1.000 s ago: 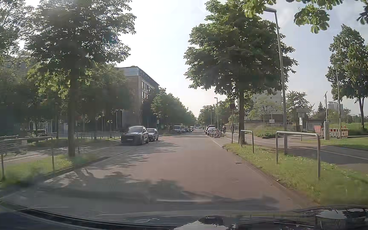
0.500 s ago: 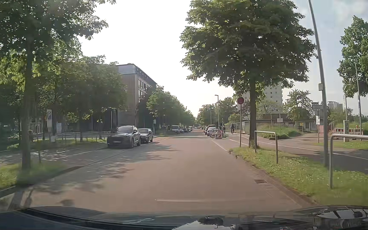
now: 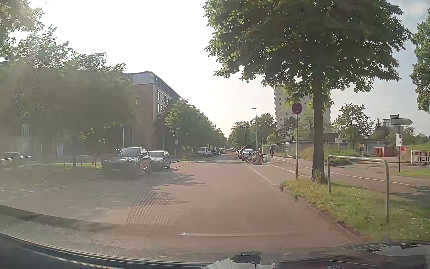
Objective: Follow the waypoints while adhering to traffic rules and regulations
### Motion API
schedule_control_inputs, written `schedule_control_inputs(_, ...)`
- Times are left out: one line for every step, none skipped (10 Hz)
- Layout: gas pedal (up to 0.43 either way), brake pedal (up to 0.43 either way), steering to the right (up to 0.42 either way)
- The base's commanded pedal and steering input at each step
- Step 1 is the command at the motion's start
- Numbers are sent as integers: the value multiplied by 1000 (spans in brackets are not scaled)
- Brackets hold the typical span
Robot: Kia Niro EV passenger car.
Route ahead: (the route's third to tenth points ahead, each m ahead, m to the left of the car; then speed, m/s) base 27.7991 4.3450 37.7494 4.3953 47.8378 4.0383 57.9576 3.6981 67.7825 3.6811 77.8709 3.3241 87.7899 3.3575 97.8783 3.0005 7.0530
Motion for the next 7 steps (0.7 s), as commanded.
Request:
schedule_control_inputs(59, 0, 5)
schedule_control_inputs(59, 0, 5)
schedule_control_inputs(59, 0, 5)
schedule_control_inputs(59, 0, 5)
schedule_control_inputs(59, 0, 4)
schedule_control_inputs(59, 0, 4)
schedule_control_inputs(59, 0, 5)
